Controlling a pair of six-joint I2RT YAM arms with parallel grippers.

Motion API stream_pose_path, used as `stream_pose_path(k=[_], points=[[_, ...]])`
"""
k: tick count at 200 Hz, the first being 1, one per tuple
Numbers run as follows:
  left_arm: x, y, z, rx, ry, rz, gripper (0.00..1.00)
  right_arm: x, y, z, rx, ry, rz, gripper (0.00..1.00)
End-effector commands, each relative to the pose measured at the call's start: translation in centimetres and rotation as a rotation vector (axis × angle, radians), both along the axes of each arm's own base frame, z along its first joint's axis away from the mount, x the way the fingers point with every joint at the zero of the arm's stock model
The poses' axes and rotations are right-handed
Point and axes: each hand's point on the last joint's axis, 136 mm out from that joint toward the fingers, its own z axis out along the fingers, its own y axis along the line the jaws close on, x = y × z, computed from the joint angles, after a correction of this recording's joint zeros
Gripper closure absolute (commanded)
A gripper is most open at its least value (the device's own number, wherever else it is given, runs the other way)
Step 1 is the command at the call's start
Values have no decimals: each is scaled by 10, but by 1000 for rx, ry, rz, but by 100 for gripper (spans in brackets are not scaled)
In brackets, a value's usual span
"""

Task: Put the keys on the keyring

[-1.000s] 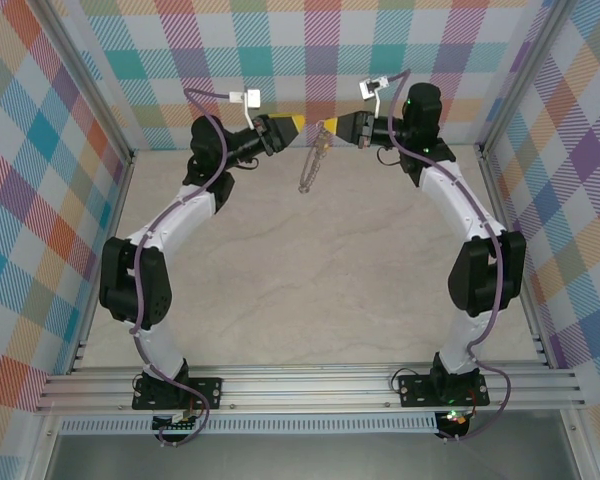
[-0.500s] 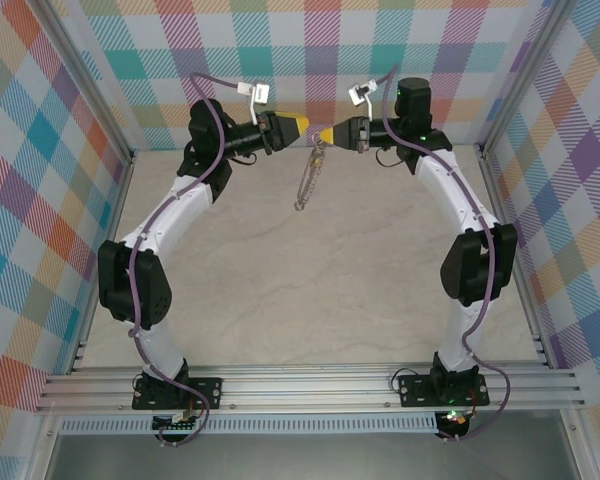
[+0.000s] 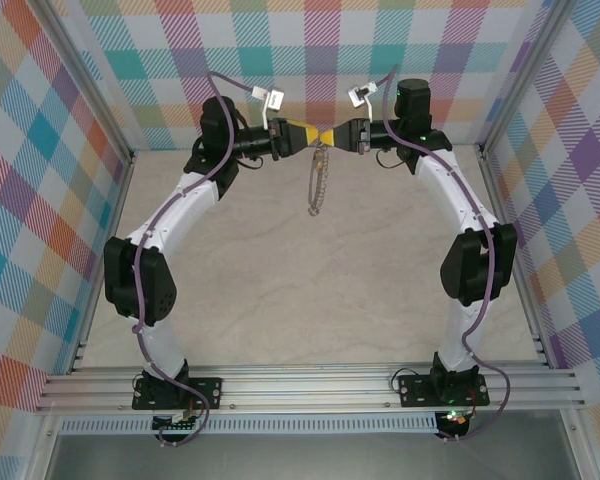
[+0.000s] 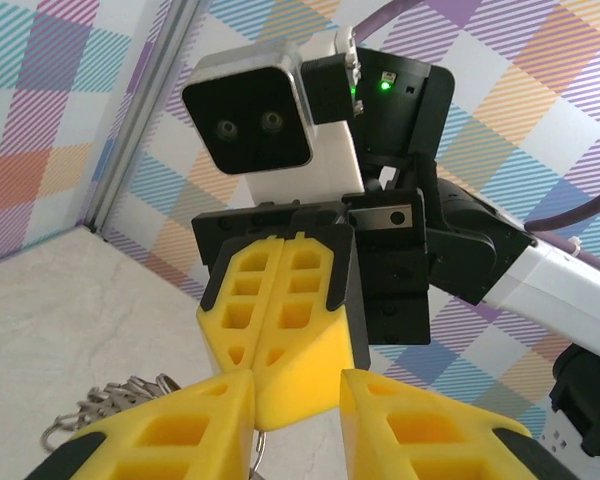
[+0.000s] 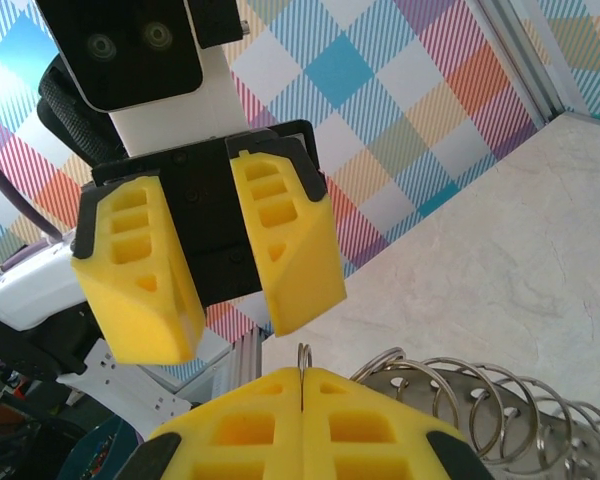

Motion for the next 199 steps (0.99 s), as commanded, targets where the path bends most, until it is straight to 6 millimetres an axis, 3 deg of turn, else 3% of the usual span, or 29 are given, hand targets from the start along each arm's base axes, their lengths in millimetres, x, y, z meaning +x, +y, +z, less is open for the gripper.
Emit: stream_pose_path(k=[1, 84, 146, 199], points=[[-4, -5, 3, 7, -30, -36, 72, -10, 1, 15, 23, -67, 44, 100], [-3, -8, -7, 25, -11, -53, 74, -10, 1, 16, 24, -71, 43, 100], [2, -6, -11, 43, -18, -14, 62, -11, 0, 14, 22, -68, 44, 100], [1, -7, -10, 37, -18, -30, 71, -10, 0, 13, 22, -68, 41, 100]])
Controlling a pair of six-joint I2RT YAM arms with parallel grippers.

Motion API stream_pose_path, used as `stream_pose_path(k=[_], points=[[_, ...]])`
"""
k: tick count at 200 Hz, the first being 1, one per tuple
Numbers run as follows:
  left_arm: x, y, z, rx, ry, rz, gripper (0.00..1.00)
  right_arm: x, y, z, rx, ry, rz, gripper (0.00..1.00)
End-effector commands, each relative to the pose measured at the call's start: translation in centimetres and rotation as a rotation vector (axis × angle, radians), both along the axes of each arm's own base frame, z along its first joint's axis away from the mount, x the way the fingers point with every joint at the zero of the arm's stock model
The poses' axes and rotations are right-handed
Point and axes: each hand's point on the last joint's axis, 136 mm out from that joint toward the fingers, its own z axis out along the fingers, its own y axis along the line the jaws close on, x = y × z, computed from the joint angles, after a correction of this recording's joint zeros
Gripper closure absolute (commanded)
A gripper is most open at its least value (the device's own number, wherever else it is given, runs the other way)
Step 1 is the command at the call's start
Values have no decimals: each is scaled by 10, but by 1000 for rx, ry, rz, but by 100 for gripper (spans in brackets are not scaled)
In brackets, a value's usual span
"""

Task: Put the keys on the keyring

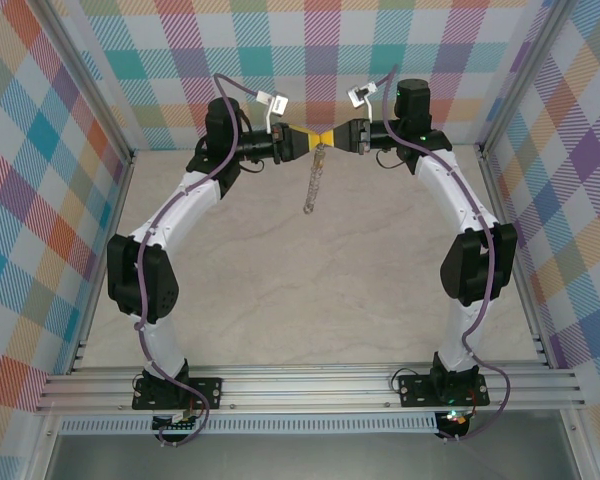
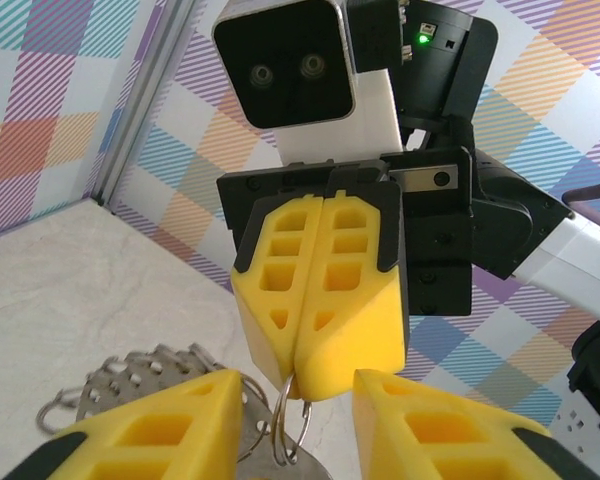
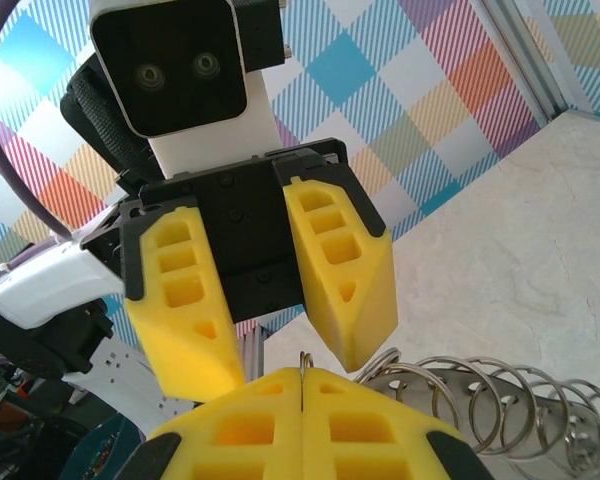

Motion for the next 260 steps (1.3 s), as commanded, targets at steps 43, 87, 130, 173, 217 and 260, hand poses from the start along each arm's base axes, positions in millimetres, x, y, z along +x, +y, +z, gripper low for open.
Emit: stream_pose_path(k=[43, 87, 130, 173, 217, 260], points=[[-5, -6, 8, -11, -37, -39, 79, -9, 1, 13, 24, -68, 38, 100], [-6, -12, 11, -23, -39, -48, 92, -10, 1, 12, 24, -67, 40, 100], [-8, -14, 15, -38, -43, -48, 100, -10, 0, 14, 21, -68, 23, 100], [-5, -9, 27, -80, -56, 2, 100, -1, -25, 21, 40, -93, -129, 65], [-7, -3, 38, -139, -64, 43, 100, 5, -51, 9, 84, -62, -305, 63], [-8, 1, 45, -182, -67, 71, 100, 1, -42, -3, 125, -20, -336, 62]])
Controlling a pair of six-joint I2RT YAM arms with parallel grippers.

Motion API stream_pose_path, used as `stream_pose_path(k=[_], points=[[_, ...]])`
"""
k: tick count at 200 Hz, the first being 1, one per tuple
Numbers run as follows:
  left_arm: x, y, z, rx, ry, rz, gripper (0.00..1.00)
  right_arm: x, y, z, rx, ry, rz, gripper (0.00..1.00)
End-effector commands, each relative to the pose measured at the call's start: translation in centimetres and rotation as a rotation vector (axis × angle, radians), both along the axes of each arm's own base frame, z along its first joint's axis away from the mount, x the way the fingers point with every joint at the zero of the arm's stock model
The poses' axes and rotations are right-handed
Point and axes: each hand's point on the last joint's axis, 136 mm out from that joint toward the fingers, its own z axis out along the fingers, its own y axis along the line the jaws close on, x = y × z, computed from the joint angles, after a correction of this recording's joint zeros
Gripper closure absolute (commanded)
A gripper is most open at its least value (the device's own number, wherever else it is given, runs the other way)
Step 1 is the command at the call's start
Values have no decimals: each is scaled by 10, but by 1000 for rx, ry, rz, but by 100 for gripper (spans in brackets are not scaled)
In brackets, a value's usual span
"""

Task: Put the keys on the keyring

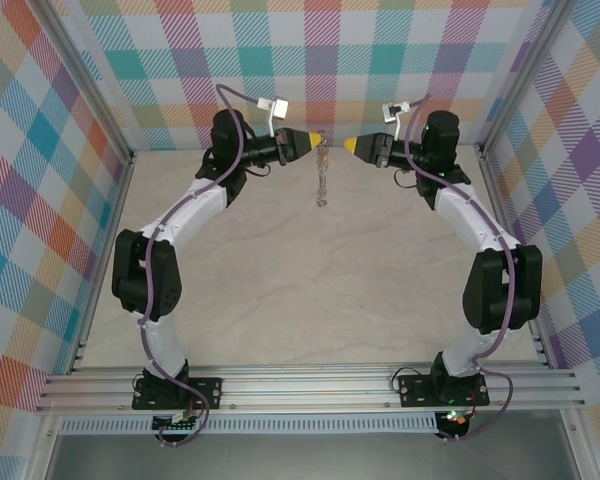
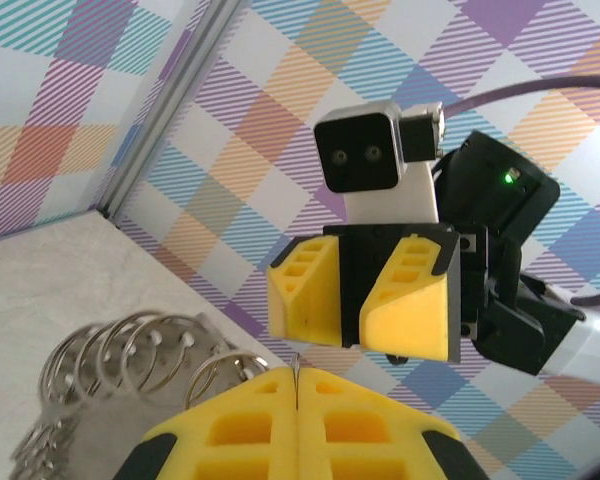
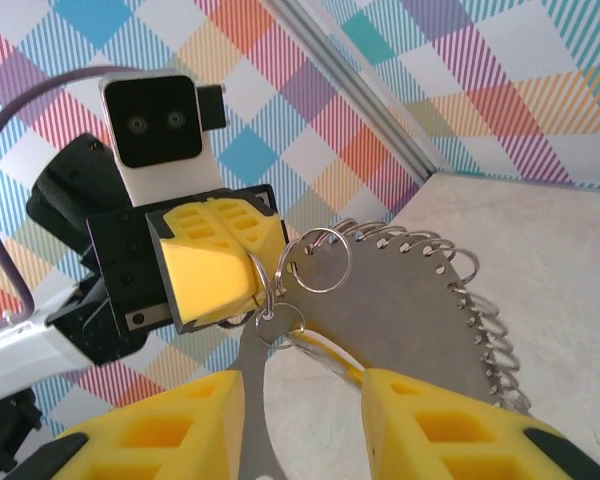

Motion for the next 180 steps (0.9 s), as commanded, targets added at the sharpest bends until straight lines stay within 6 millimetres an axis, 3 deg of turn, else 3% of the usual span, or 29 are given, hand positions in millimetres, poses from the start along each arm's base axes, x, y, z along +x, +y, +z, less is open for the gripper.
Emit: stream_pose_path(k=[1, 39, 113, 180], points=[[-23, 6, 56, -91, -132, 12, 100, -7, 11, 21, 52, -66, -13, 62], [-24, 7, 57, -126, -118, 16, 100, -17, 37, 17, 29, -83, 5, 57], [-27, 12, 61, -172, -113, 40, 100, -21, 60, 13, 39, -90, 39, 59], [-27, 14, 63, -197, -112, 60, 100, -24, 69, 14, 51, -93, 75, 85]])
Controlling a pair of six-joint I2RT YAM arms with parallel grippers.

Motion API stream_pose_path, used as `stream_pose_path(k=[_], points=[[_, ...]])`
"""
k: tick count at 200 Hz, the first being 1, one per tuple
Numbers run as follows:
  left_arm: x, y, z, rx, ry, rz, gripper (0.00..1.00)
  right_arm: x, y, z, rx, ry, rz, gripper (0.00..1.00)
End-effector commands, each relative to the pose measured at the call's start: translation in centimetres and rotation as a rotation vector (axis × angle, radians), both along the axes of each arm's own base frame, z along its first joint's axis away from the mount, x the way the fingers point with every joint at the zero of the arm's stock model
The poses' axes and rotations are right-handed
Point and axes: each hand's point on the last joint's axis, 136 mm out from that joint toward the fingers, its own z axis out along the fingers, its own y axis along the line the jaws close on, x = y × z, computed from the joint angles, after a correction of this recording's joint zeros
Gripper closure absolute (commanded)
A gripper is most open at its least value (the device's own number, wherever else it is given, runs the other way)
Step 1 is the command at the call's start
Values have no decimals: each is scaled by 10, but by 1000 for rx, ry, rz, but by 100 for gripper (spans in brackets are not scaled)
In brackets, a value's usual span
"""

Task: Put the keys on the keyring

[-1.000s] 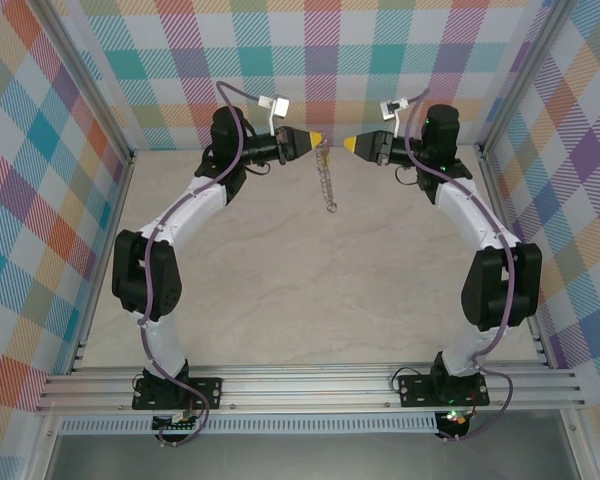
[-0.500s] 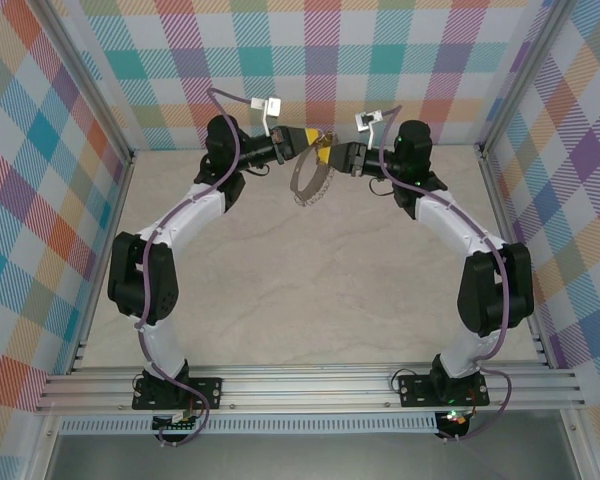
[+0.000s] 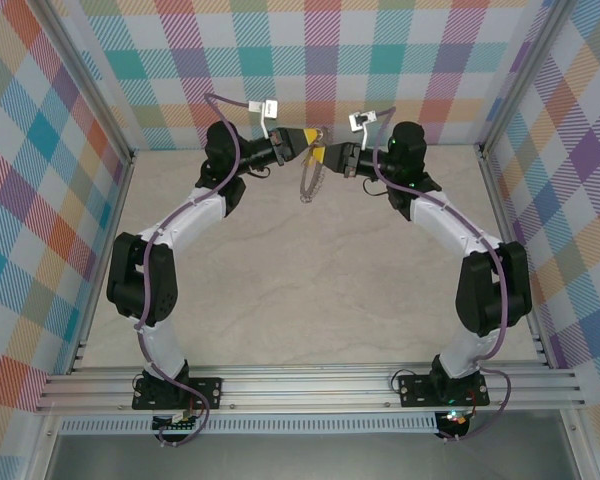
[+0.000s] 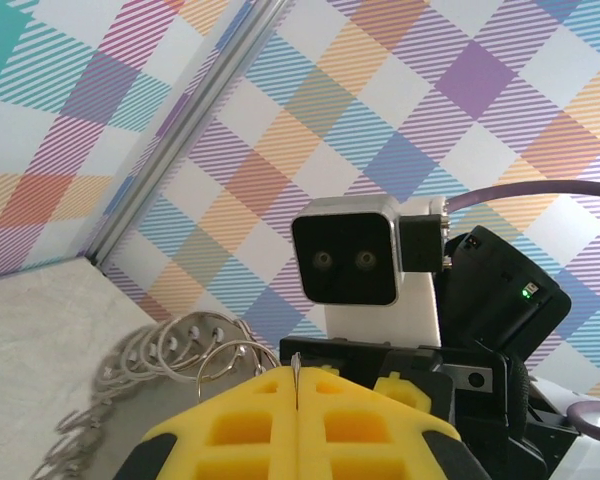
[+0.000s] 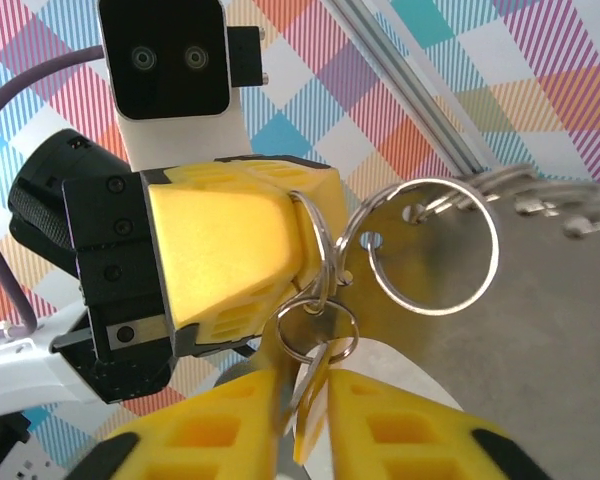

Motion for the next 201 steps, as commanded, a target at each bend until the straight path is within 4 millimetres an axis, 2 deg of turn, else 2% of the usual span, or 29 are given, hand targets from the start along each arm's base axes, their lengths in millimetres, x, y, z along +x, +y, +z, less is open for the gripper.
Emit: stream_pose_path(k=[1, 31, 72, 116, 136, 148, 173, 189, 201], points=[[-22, 6, 46, -67, -115, 8, 100, -2, 5, 14, 26, -53, 27, 86], [-23, 8, 48, -82, -118, 22, 100, -1, 6, 13, 32, -44, 29, 93], [-24, 9, 48, -101, -112, 26, 100, 3, 11, 12, 45, -29, 32, 95], [-25, 9, 46, -112, -107, 35, 100, 0, 25, 13, 44, -27, 70, 95], [-24, 9, 43, -111, -100, 45, 100, 0, 24, 10, 31, -25, 63, 94], [-23, 9, 42, -113, -96, 52, 100, -1, 21, 7, 17, -24, 48, 91], [-20, 12, 40, -115, -88, 75, 100, 2, 0, 4, 17, -15, -19, 71], [-19, 12, 41, -117, -86, 79, 100, 3, -17, 6, 37, -7, -64, 64], [-18, 12, 39, -116, -82, 77, 100, 4, -30, 9, 59, -4, -102, 63]])
